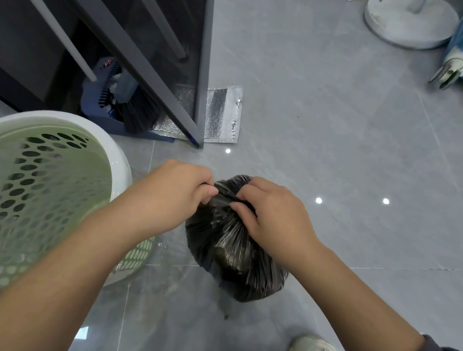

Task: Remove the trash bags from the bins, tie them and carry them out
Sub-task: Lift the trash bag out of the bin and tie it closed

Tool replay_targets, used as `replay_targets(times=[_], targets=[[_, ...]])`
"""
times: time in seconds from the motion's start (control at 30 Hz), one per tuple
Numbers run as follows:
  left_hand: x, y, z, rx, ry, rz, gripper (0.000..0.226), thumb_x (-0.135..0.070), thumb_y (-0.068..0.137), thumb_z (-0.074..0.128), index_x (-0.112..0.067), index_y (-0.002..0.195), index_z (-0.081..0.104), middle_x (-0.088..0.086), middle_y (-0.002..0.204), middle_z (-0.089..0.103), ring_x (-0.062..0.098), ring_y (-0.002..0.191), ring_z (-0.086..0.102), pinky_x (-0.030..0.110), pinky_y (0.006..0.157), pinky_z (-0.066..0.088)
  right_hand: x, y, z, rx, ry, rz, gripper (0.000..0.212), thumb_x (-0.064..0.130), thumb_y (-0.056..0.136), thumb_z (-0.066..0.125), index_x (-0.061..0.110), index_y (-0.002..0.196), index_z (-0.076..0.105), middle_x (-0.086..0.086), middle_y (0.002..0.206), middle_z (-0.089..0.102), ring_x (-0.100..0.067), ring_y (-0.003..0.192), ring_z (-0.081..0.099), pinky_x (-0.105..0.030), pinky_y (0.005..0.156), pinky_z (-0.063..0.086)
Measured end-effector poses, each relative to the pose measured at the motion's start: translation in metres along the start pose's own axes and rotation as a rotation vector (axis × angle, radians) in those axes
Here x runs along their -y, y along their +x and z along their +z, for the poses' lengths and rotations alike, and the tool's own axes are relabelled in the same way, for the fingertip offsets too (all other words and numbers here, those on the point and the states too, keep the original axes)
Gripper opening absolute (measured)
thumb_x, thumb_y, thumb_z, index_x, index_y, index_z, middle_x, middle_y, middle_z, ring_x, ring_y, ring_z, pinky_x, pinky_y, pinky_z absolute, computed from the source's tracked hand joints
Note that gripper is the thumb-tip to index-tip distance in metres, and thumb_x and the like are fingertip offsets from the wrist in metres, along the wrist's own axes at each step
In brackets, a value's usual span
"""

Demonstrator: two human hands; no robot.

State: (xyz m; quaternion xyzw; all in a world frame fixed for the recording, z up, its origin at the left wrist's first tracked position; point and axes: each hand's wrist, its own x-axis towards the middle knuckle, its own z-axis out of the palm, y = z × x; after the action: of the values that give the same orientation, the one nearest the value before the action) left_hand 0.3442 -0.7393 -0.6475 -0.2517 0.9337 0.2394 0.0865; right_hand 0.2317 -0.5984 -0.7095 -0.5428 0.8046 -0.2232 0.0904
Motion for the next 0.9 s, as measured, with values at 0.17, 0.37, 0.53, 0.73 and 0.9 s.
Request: replay_targets(times=[0.17,0.37,0.53,0.73,0.9], targets=[[-0.001,-0.003,-0.004,0.002,0.052,-0.019,0.031,-0.041,0.095,0.043,-0.021,0.075,0.056,-0.006,0.057,0.050,0.017,0.068,0.052,0.035,0.062,0.043,0.010,0.004,-0.003,-0.076,-0.169,0.136,0.018,0.038,0.090,0.052,0.021,0.088,0.058,0.003,0.080,0.058,-0.026,0.065,0.056,-0.029,0.051,0.035],[-0.003,-0.003,-0.004,0.028,0.074,-0.041,0.033,-0.043,0.096,0.038,-0.022,0.076,0.052,-0.006,0.062,0.049,0.015,0.066,0.048,0.033,0.061,0.040,0.007,0.004,0.002,-0.200,-0.237,0.139,0.016,0.026,0.074,0.064,0.015,0.082,0.054,-0.002,0.079,0.056,-0.025,0.066,0.049,-0.031,0.054,0.035],[0.000,0.001,-0.001,0.031,-0.011,-0.076,0.024,-0.037,0.093,0.049,-0.024,0.075,0.054,-0.008,0.068,0.057,0.015,0.069,0.055,0.033,0.062,0.045,0.002,0.005,0.005,-0.137,-0.232,0.080,0.014,0.030,0.080,0.066,0.018,0.080,0.060,0.001,0.073,0.058,-0.026,0.060,0.056,-0.027,0.048,0.033],[-0.005,0.001,-0.001,0.014,0.089,-0.055,0.027,-0.043,0.095,0.042,-0.024,0.083,0.057,-0.009,0.066,0.051,0.017,0.075,0.052,0.032,0.059,0.036,0.004,0.005,0.005,-0.154,-0.297,0.143,0.008,0.026,0.081,0.057,0.019,0.082,0.060,0.004,0.061,0.062,-0.026,0.048,0.054,-0.029,0.053,0.034],[-0.002,0.000,-0.006,-0.015,0.065,-0.030,0.031,-0.043,0.094,0.043,-0.024,0.076,0.060,-0.009,0.058,0.052,0.012,0.068,0.052,0.032,0.060,0.040,-0.004,0.005,0.001,-0.131,-0.171,0.028,0.018,0.031,0.080,0.053,0.017,0.069,0.058,0.001,0.074,0.054,-0.022,0.068,0.050,-0.032,0.063,0.032]])
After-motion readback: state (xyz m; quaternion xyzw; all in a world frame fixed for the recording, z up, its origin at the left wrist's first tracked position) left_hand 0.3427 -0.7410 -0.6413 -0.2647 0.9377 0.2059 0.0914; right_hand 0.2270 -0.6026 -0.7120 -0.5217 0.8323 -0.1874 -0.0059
